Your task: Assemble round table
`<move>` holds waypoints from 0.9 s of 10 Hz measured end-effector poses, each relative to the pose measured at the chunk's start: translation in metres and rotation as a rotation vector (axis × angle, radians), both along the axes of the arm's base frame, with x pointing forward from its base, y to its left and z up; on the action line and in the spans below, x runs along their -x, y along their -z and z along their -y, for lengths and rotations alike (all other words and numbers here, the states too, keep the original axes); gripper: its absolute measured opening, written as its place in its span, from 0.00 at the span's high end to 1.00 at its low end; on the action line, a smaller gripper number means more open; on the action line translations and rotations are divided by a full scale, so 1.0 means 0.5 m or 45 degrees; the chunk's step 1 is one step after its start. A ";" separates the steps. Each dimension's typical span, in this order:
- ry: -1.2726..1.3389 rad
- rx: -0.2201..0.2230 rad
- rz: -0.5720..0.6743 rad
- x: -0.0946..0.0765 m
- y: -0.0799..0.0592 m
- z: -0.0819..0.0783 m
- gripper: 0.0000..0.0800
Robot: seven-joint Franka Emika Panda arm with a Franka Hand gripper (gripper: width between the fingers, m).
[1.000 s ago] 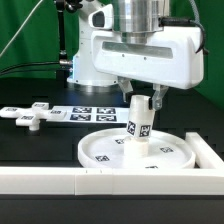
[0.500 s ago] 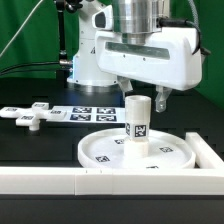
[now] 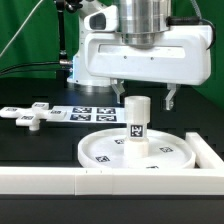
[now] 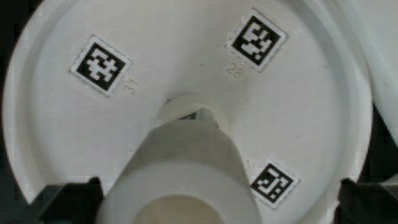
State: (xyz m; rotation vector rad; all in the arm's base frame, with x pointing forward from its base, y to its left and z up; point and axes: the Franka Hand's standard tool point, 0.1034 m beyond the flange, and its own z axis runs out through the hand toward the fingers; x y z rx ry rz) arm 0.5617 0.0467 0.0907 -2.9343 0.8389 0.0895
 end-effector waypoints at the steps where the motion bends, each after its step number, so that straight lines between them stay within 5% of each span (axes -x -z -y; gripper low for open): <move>1: -0.125 -0.004 0.012 0.000 0.001 0.000 0.19; 7: -0.795 -0.023 0.076 0.001 0.006 0.016 0.19; 9: -1.078 0.015 0.116 -0.008 0.004 0.015 0.19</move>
Offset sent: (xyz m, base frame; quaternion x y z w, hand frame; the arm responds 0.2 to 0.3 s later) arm -0.0031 -0.0125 -0.0030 0.0188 -0.0083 -0.2405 0.9704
